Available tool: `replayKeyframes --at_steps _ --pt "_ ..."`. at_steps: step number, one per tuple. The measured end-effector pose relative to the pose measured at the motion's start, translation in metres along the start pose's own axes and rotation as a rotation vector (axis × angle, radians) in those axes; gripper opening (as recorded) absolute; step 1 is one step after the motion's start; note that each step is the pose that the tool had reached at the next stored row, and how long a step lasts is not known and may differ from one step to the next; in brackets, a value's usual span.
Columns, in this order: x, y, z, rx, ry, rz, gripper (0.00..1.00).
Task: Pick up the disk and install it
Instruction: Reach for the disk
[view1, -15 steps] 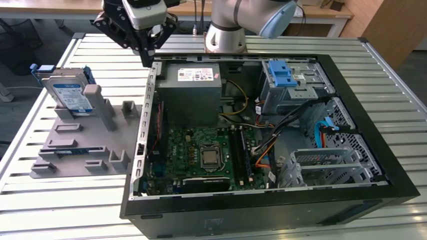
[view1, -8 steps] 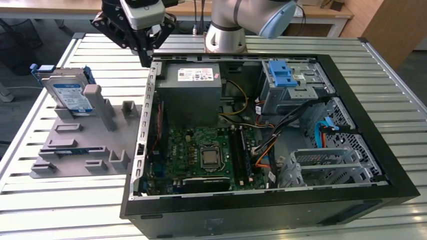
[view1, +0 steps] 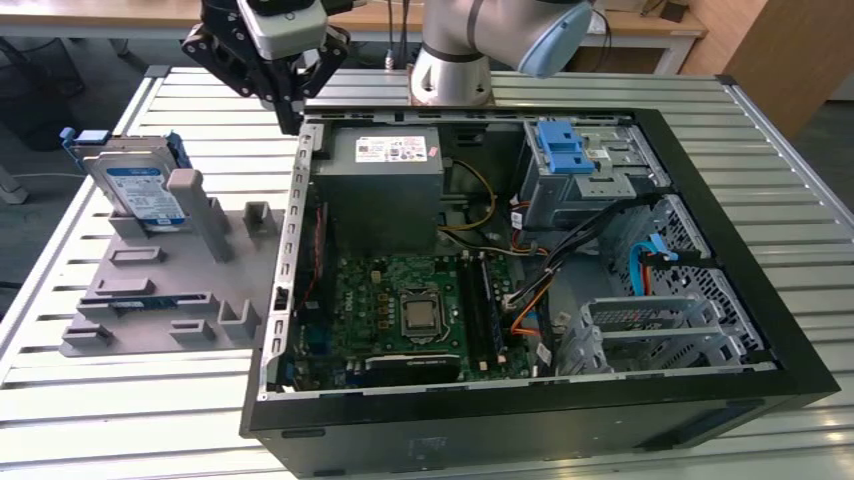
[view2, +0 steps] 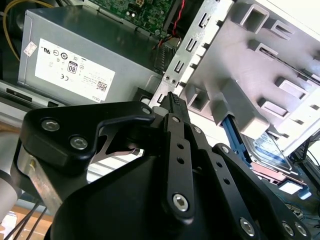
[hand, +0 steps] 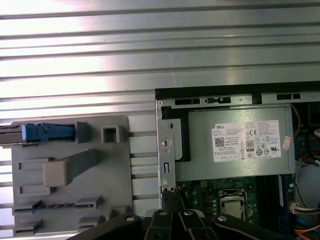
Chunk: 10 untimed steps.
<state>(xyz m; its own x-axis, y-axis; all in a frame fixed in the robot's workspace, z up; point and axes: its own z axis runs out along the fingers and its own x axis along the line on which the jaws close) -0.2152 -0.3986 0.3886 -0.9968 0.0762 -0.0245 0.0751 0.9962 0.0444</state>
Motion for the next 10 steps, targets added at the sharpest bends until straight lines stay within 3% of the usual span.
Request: replayKeyframes --at_steps 10 --pt "0.0028 -0.0002 0.0000 0.0000 0.0000 0.000 0.11"
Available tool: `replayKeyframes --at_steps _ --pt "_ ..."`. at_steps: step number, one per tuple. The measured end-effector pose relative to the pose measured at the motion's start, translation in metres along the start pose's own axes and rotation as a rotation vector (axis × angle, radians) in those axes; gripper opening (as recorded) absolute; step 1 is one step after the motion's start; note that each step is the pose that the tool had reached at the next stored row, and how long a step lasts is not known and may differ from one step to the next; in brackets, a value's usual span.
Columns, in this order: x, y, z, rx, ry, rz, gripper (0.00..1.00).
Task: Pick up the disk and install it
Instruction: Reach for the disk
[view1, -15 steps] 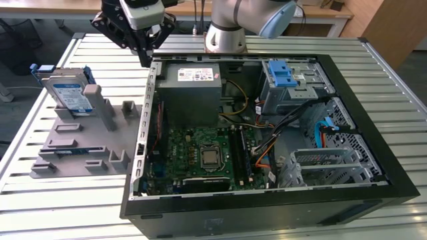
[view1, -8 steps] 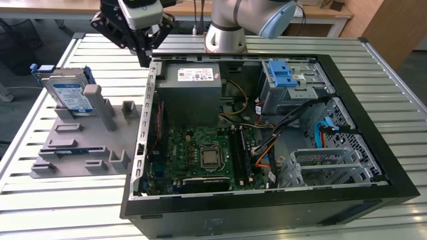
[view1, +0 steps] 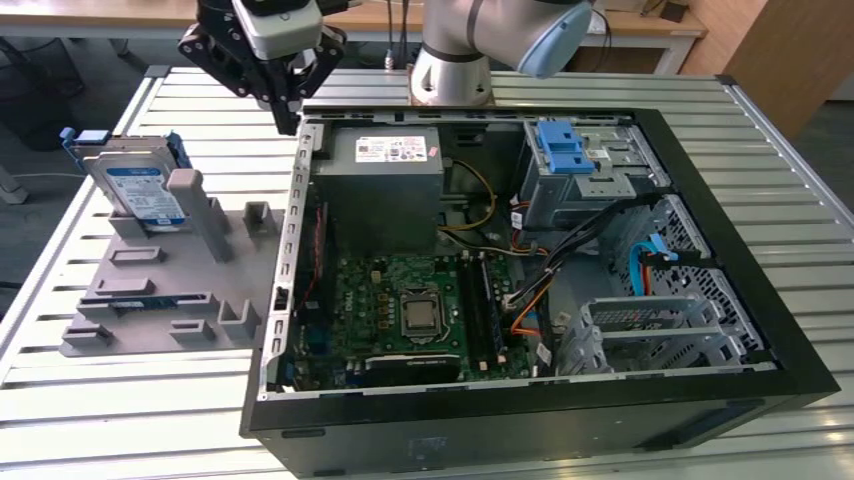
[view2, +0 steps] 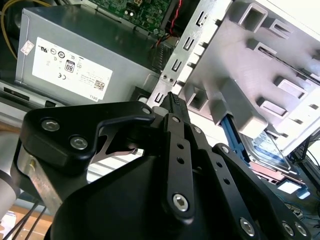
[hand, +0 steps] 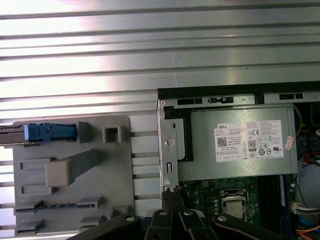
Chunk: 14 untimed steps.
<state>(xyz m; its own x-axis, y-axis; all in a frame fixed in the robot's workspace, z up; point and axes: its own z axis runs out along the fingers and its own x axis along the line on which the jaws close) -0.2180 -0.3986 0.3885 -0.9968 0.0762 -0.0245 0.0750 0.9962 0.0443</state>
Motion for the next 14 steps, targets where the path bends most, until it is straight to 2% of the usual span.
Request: replayKeyframes --at_steps 14 --pt "0.0041 -0.0003 0.0001 0.0000 0.0000 0.000 0.11"
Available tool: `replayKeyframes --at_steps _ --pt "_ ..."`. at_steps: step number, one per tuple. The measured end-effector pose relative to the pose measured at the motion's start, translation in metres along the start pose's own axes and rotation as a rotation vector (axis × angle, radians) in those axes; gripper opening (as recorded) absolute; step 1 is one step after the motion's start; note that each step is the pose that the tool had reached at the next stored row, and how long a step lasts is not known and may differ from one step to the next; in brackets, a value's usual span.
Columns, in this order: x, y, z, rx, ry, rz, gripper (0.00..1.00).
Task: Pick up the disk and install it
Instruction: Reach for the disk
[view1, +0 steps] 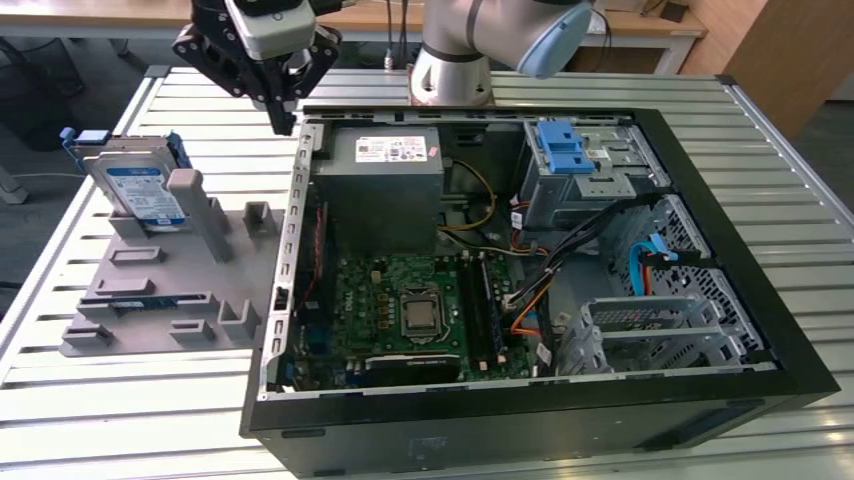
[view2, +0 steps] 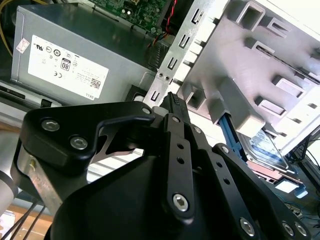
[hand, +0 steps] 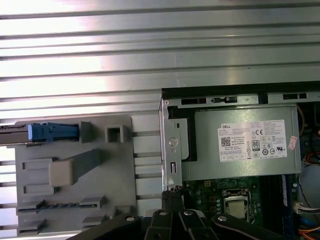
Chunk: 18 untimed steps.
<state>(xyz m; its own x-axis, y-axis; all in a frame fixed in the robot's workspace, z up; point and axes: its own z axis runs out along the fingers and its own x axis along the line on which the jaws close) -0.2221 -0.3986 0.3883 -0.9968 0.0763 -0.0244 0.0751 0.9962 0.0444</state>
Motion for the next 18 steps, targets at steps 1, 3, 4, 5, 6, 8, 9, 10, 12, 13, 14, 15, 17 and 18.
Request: replayKeyframes --at_steps 1,3,4,5,6,8,9,10,12,13,14,15,17,18 --pt "0.0003 0.0000 0.0000 0.0000 0.0000 0.000 0.11" --pt "0.0011 -0.0001 0.0000 0.0000 -0.0001 0.000 0.11" --pt "0.0014 -0.0001 0.0000 0.0000 0.0000 0.000 0.11" --pt "0.0018 -0.0001 0.0000 0.0000 -0.0001 0.000 0.11" --pt "0.0022 -0.0002 0.0000 0.0000 -0.0001 0.000 0.11" --pt "0.0030 -0.0002 0.0000 0.0000 0.0000 0.000 0.11" --pt "0.0033 -0.0002 0.0000 0.0000 0.0000 0.000 0.11" --pt "0.0037 -0.0003 0.0000 0.0001 0.0000 0.000 0.11" --pt "0.0044 -0.0003 0.0000 0.0000 0.0000 0.000 0.11" --pt "0.0047 -0.0003 0.0001 0.0000 0.0000 0.000 0.11" --pt "0.0051 -0.0004 0.0000 0.0000 0.0000 0.000 0.11" --pt "0.0054 -0.0004 0.0001 0.0000 0.0000 0.000 0.11" --pt "0.0061 -0.0004 0.0001 0.0000 0.0000 0.000 0.11" --pt "0.0065 -0.0005 0.0001 0.0000 0.0000 0.000 0.11"
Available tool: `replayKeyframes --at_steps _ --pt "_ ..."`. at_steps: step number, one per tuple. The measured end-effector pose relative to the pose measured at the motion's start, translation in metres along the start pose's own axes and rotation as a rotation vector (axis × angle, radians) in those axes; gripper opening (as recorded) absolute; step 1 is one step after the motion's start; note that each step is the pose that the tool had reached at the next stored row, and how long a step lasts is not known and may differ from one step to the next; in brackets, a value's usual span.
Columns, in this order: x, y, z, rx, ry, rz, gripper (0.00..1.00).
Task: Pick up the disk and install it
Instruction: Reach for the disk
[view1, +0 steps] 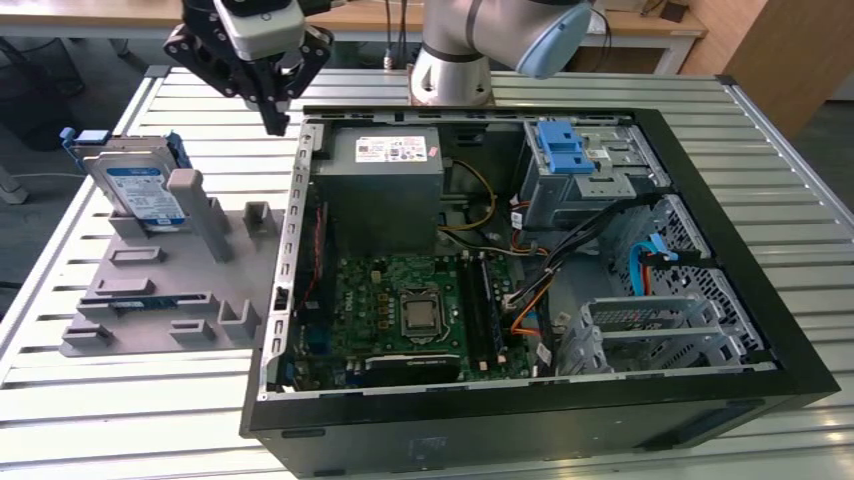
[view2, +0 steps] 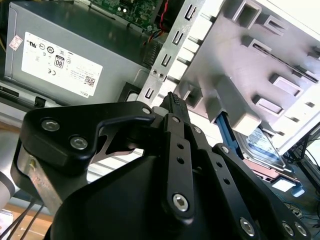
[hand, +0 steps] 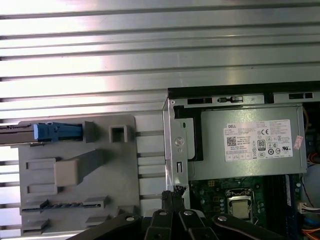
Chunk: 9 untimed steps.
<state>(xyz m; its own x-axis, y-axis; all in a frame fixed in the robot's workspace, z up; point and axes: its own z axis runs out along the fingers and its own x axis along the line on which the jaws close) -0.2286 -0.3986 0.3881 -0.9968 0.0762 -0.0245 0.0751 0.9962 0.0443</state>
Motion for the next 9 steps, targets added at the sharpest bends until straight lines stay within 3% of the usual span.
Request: replayKeyframes --at_steps 9 --pt "0.0031 -0.0002 0.0000 -0.0001 0.0000 0.000 0.11"
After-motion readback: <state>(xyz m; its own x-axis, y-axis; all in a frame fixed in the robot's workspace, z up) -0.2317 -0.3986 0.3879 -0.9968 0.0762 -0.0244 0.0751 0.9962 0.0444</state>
